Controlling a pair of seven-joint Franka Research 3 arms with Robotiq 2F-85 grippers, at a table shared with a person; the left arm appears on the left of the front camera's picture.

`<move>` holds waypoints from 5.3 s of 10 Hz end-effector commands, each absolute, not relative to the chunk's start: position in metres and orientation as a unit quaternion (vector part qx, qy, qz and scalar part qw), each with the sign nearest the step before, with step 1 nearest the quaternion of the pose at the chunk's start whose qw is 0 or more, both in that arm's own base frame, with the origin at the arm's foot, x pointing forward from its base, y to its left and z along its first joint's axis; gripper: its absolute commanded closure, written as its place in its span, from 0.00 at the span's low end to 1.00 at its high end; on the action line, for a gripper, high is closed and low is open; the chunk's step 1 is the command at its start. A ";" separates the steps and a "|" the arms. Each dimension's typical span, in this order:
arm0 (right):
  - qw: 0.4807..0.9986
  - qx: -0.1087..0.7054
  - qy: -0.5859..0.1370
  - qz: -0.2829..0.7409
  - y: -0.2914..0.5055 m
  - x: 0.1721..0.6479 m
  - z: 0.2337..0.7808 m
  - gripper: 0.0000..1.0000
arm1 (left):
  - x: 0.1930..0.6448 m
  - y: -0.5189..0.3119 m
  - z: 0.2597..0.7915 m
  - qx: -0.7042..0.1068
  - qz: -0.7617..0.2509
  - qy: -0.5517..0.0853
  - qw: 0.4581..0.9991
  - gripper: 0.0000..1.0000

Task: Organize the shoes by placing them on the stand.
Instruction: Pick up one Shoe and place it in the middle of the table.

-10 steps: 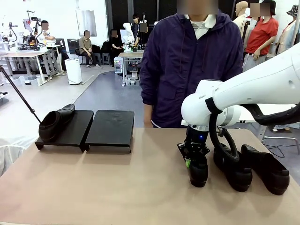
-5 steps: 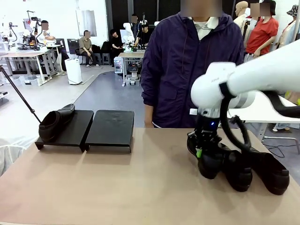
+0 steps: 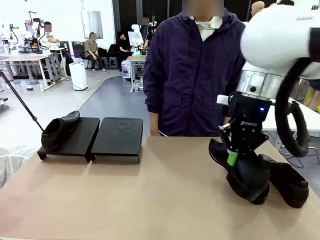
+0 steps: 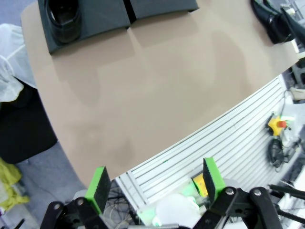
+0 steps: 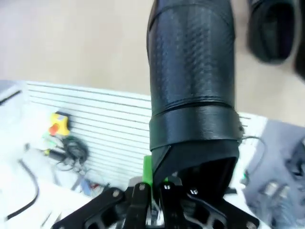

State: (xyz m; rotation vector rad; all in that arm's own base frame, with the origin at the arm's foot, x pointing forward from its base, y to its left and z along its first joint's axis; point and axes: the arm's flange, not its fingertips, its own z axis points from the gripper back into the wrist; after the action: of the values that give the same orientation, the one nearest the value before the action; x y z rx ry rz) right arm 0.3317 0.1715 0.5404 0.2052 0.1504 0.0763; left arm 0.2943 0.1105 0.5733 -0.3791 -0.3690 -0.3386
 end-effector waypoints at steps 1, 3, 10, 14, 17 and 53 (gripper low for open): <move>0.990 0.126 0.056 -0.019 0.152 0.345 0.521 1.00 | 0.293 0.112 0.574 -0.187 -0.168 -0.180 0.951 0.00; 0.991 0.102 0.075 0.038 0.171 0.332 0.540 1.00 | 0.293 0.112 0.574 -0.187 -0.168 -0.180 0.951 0.00; 0.998 0.066 0.013 0.000 0.317 0.326 0.495 1.00 | 0.293 0.112 0.574 -0.187 -0.168 -0.180 0.951 0.00; 0.999 0.032 -0.020 -0.014 0.409 0.363 0.455 1.00 | 0.293 0.112 0.574 -0.187 -0.168 -0.180 0.951 0.00; 1.000 0.001 0.004 -0.017 0.437 0.383 0.405 1.00 | 0.293 0.112 0.574 -0.187 -0.168 -0.180 0.951 0.00; 0.952 0.278 -0.100 0.084 0.023 0.203 0.592 0.00 | 0.293 0.112 0.574 -0.187 -0.168 -0.180 0.951 0.00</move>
State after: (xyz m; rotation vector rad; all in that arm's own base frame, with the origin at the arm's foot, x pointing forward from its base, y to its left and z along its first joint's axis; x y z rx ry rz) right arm 0.2011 0.0250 0.5870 0.5458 -0.2110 0.1634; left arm 0.2945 0.1111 0.5735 -0.3791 -0.3685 -0.3374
